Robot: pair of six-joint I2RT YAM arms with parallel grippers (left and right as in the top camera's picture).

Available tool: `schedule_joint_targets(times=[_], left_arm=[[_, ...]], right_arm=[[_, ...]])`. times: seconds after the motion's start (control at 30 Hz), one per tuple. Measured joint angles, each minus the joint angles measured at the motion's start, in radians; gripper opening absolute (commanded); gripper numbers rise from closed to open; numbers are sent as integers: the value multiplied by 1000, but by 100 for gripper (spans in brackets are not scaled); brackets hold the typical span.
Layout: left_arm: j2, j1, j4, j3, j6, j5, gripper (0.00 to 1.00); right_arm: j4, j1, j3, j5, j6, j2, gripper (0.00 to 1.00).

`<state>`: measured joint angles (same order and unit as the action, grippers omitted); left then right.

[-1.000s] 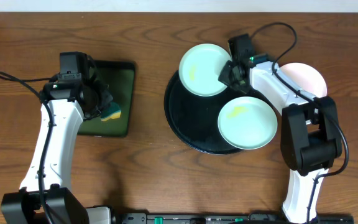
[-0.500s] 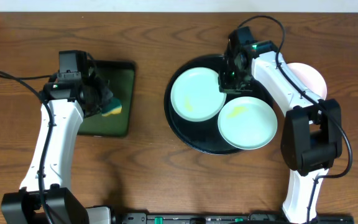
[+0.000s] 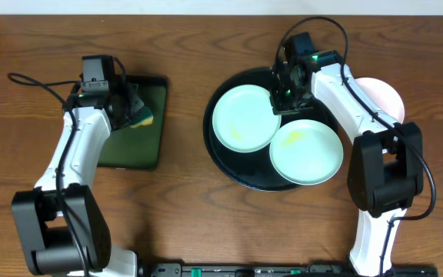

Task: Clean dirty plates on tray and stack at the side
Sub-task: 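Dip the sponge in the water tray and lift it with the left gripper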

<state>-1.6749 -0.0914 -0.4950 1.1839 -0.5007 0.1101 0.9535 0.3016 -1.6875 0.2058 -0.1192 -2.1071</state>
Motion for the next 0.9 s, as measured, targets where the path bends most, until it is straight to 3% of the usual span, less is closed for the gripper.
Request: schedule_joint_targets(times=[0.3,0.9], left_arm=[[-82,0,95,0,0,-41,8],[-193,0,136,0,0,-137,8]], right_arm=[[-182,0,122,-13,6,0,1],[-219,0,192,-13,-14,0,1]])
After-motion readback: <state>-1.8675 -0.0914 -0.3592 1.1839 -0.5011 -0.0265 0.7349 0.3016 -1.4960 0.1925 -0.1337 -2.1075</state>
